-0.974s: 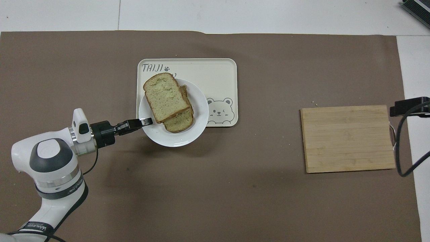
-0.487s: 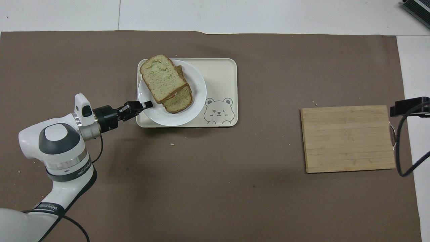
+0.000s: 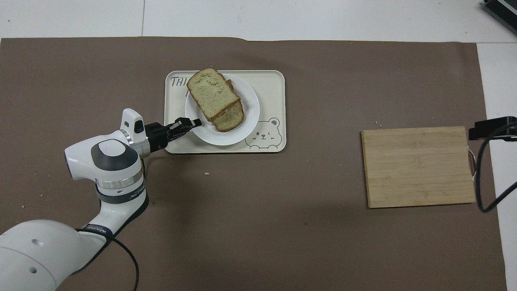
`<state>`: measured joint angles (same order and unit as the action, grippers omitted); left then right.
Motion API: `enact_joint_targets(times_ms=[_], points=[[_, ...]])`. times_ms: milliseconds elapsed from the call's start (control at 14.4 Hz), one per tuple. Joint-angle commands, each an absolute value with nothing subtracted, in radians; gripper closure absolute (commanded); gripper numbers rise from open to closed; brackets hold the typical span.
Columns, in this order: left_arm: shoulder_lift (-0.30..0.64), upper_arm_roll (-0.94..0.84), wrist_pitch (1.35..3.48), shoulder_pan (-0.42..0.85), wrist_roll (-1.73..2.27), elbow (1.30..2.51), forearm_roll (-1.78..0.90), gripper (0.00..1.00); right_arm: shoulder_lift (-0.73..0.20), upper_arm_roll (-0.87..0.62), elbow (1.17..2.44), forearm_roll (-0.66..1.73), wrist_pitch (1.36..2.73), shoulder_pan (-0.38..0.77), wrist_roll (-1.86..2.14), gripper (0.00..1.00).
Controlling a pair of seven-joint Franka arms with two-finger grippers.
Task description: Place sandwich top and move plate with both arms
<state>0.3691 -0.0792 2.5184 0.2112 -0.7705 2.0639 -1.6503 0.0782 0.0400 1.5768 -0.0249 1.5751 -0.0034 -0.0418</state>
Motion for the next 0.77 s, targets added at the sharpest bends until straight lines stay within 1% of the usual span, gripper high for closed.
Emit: enact_joint_targets(times_ms=[0, 70, 139, 209, 348, 487, 696], points=[[0.367, -0.069, 2.543, 0.222, -0.767, 2.06, -1.657, 0.26, 0.087, 0.035, 1.575, -0.037, 1.562, -0.008, -0.021, 0.0], [0.356, -0.064, 2.546, 0.224, -0.769, 2.068, -1.655, 0.21, 0.087, 0.035, 1.575, -0.037, 1.56, -0.008, -0.021, 0.0], [0.347, -0.063, 2.549, 0.224, -0.77, 2.069, -1.655, 0.13, 0.087, 0.035, 1.575, -0.037, 1.56, -0.009, -0.021, 0.0], [0.333, -0.063, 2.568, 0.224, -0.772, 2.069, -1.654, 0.0, 0.087, 0.035, 1.575, -0.037, 1.56, -0.008, -0.021, 0.0], [0.315, -0.063, 2.628, 0.225, -0.772, 2.069, -1.628, 0.0, 0.087, 0.035, 1.575, -0.037, 1.56, -0.008, -0.021, 0.0], [0.296, -0.06, 2.67, 0.221, -0.785, 2.069, -1.527, 0.0, 0.087, 0.035, 1.575, -0.037, 1.56, -0.008, -0.021, 0.0], [0.279, -0.054, 2.691, 0.213, -0.787, 2.056, -1.442, 0.0, 0.087, 0.035, 1.575, -0.037, 1.56, -0.008, -0.021, 0.0]])
